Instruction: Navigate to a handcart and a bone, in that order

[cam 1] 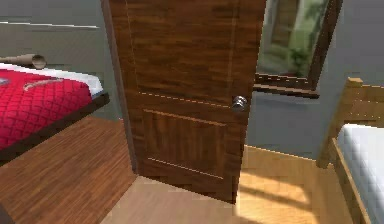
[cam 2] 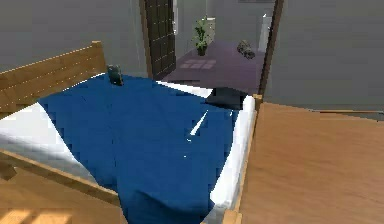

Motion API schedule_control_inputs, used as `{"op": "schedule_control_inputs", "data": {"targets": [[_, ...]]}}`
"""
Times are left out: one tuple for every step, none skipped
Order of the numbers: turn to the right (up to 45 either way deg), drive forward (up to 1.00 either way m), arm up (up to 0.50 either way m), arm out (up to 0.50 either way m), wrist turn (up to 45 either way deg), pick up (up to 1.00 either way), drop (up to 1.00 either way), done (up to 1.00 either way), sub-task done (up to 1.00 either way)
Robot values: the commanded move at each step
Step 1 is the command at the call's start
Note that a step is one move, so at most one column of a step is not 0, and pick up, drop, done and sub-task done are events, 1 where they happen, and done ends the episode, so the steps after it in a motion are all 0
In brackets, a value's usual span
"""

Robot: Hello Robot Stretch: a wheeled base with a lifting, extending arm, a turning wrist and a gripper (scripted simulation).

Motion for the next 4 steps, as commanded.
{"op": "schedule_control_inputs", "data": {"targets": [[-15.0,0.00,0.00,0.00,0.0,0.00,0.00,0.00,0.00],[0.0,0.15,0.00,0.00,0.0,0.00,0.00,0.00,0.00],[-18.0,0.00,0.00,0.00,0.0,0.00,0.00,0.00,0.00],[0.0,0.85,0.00,0.00,0.0,0.00,0.00,0.00,0.00]]}}
